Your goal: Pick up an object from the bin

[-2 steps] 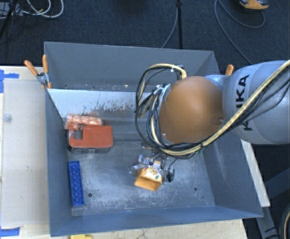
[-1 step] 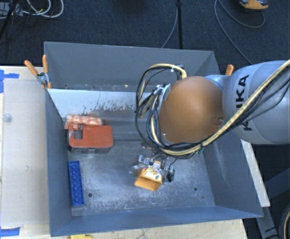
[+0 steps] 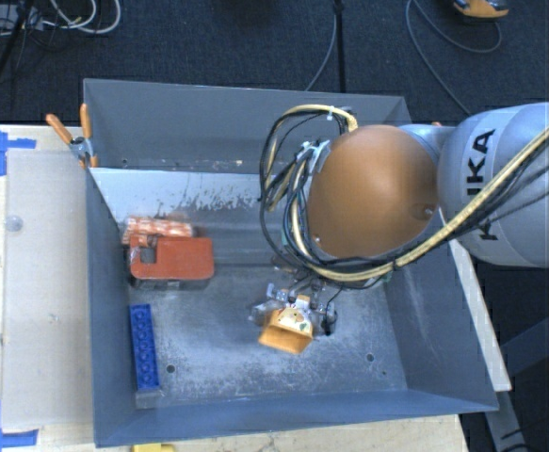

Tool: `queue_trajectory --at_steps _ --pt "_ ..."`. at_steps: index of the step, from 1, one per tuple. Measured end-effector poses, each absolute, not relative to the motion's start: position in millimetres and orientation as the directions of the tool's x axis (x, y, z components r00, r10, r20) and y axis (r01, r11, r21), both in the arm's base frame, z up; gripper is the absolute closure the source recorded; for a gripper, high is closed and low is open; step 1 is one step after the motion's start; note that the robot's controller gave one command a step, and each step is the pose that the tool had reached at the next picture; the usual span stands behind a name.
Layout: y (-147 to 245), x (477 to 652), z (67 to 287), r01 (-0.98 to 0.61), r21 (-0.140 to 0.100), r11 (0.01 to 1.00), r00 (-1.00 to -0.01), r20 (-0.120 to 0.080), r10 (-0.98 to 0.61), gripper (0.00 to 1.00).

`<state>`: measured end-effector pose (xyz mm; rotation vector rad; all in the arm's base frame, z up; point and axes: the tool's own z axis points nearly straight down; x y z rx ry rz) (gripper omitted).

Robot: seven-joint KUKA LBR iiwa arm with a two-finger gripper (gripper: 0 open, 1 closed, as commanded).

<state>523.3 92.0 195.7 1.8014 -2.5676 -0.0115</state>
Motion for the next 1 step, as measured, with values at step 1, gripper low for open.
queue_trajectory --at_steps 1 --pt "93.4 531.6 254.4 -0.94 0.009 0.342 -0.342 -0.001 -0.94 1.0"
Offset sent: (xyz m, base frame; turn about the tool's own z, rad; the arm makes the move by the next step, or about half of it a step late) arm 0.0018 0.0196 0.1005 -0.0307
